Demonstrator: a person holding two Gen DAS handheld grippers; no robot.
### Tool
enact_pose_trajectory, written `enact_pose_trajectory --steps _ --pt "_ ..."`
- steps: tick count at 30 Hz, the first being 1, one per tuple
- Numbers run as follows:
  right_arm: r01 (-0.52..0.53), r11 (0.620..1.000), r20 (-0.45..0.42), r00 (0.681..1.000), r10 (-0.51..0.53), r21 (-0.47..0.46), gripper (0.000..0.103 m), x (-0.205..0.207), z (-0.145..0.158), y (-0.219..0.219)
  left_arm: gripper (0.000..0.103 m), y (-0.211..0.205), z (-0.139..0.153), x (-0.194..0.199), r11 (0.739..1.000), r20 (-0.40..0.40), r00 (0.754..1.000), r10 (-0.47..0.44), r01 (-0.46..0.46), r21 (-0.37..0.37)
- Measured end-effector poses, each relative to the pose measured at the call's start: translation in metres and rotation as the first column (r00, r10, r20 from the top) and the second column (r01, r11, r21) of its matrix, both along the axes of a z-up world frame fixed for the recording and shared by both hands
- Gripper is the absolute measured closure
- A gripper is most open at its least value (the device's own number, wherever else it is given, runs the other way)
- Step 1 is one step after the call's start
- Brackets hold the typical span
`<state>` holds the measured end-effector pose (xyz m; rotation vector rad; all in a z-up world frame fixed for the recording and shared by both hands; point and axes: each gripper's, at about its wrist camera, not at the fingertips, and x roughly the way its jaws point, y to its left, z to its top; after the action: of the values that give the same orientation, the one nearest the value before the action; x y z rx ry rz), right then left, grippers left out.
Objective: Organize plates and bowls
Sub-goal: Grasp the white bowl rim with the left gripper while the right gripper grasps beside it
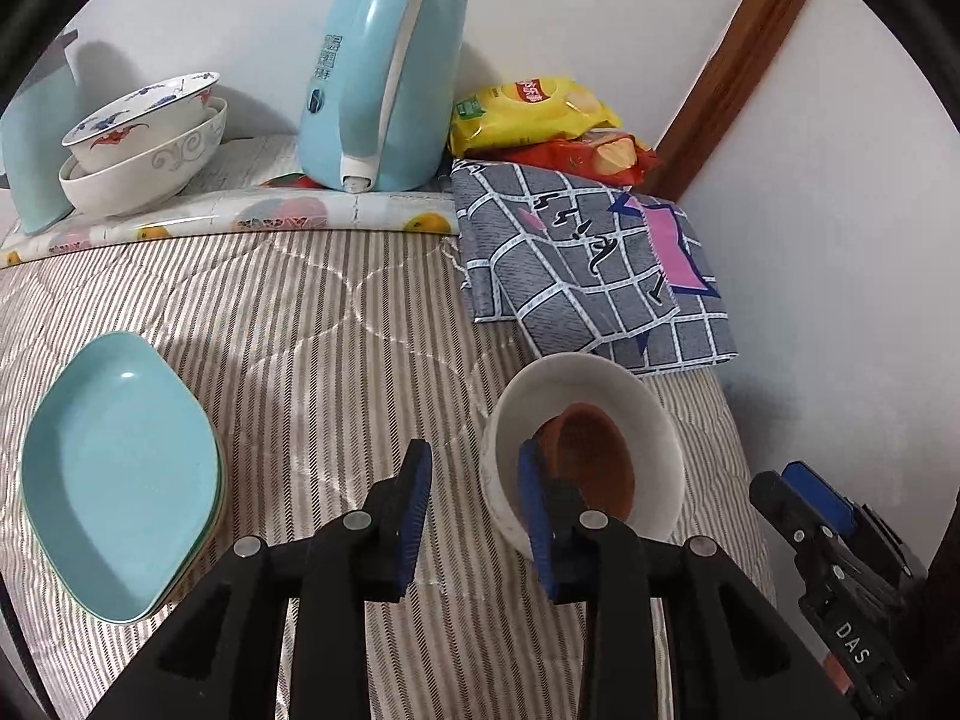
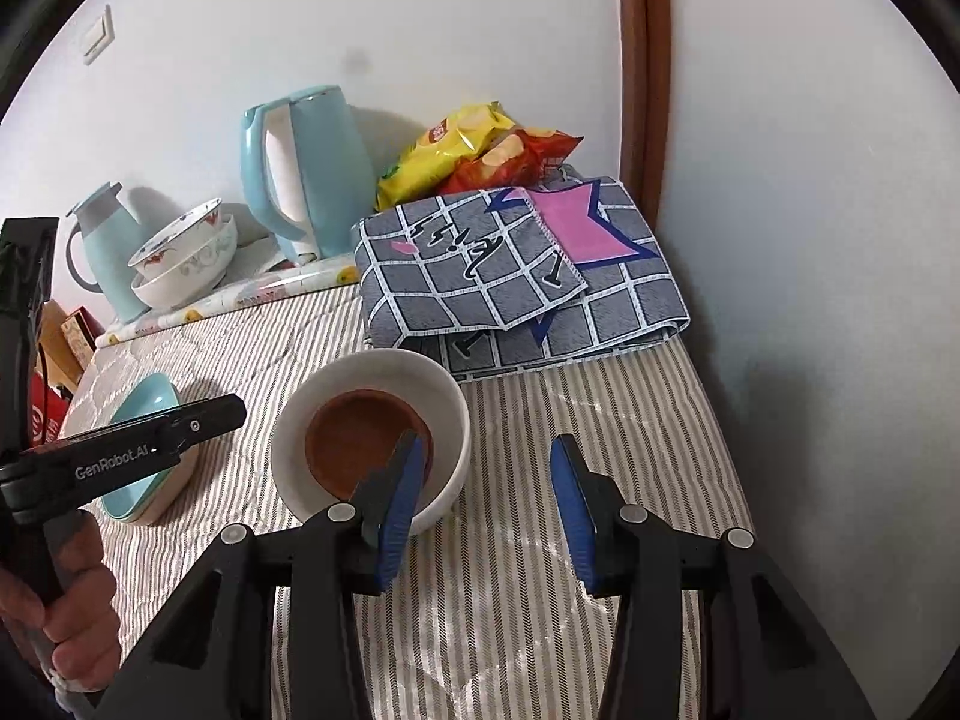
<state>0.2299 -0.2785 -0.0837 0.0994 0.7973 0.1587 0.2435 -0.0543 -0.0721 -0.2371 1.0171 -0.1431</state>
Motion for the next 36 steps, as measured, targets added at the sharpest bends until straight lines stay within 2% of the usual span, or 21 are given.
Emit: enact_pose_trajectory --steps 17,20,25,29,36 --pt "-0.010 0.999 -0.100 0.995 0.013 0.033 0.059 0.039 -0.035 0.008 0.075 -0.009 -0.028 0.021 1.000 -0.067 0.997 -0.028 0.028 -0.002" --pt "-0.007 1.000 -0.132 0.991 0.009 0.014 0.059 0.048 -0.042 0.011 0.075 -0.011 -0.035 0.024 1.000 -0.080 0.996 -0.029 0.030 0.001" --pt "-0.006 1.000 -0.178 0.984 0.005 -0.002 0.066 0.059 -0.053 0.015 0.075 -0.014 -0.043 0.030 0.999 -0.091 0.995 -0.034 0.035 0.011" --pt "-0.011 0.999 -0.204 0.979 0.004 -0.035 0.071 0.067 -0.061 0.022 0.075 -0.019 -0.046 0.035 0.998 -0.093 0.995 -0.042 0.047 0.046" --pt "-0.016 0.997 -0.226 0.974 -0.002 -0.078 0.072 0.073 -0.065 0.031 0.074 -0.028 -0.049 0.042 0.994 -0.107 0.993 -0.058 0.067 0.091"
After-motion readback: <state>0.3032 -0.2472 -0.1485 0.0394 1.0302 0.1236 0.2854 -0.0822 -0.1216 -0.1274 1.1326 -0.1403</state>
